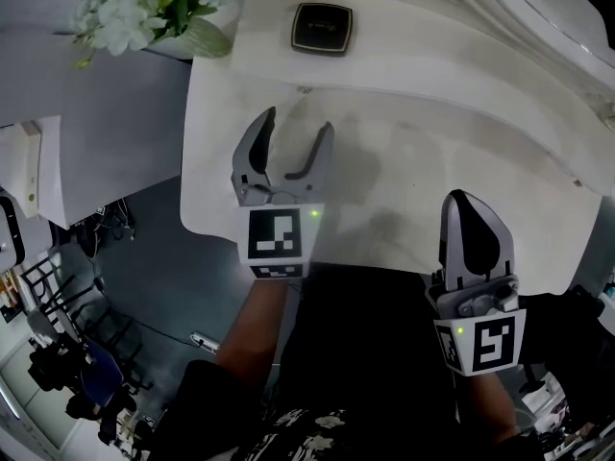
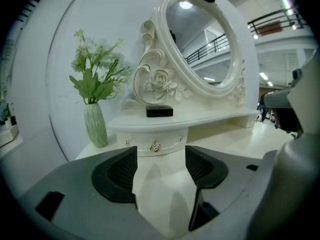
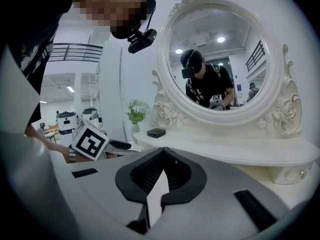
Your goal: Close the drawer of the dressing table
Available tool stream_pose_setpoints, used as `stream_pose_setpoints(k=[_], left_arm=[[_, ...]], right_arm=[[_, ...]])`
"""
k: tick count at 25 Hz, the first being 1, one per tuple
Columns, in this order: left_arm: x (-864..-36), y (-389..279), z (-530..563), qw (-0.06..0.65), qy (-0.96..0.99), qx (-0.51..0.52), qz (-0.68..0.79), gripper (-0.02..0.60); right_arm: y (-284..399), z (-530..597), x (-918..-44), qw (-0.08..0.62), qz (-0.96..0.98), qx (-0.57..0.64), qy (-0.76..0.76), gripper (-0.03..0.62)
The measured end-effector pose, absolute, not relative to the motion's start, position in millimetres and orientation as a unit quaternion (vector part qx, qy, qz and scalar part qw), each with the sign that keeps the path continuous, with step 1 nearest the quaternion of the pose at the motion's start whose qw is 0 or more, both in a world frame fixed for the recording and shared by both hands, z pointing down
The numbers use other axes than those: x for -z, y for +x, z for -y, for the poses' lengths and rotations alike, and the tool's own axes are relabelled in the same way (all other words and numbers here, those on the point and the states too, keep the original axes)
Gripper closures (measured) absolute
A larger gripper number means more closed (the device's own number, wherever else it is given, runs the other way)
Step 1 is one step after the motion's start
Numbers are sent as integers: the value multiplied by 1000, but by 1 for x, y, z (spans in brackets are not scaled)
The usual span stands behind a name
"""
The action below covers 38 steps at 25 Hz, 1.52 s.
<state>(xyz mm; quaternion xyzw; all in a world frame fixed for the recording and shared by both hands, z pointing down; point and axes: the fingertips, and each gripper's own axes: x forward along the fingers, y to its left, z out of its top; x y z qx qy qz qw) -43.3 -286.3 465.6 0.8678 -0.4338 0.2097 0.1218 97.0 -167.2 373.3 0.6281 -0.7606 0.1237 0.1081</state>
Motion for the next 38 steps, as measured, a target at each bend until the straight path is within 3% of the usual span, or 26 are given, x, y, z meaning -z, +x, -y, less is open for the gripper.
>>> stream_pose_setpoints(k=[8, 11, 13, 15, 23, 38], left_arm=[[-391, -46, 232, 61, 895, -169, 408, 301], [-360, -44, 219, 10, 892, -180, 414, 486], [-341, -42, 211, -3, 888, -176, 425, 548], [-322, -43, 203, -5, 886, -165, 433, 564], [-265, -43, 181, 7, 892, -115, 438, 578], [-193, -48, 179, -59, 924, -79, 371, 578]], right_arm=[[77, 160, -353, 89, 774, -96, 620, 595], [84, 159, -333, 77, 777, -77, 620, 597], [91, 154, -319, 71, 777, -67, 621, 597], [94, 148, -308, 67, 778, -63, 622, 596], [98, 133, -280, 50, 776, -42, 628, 597], [94, 106, -226, 46, 726, -2, 686, 597]])
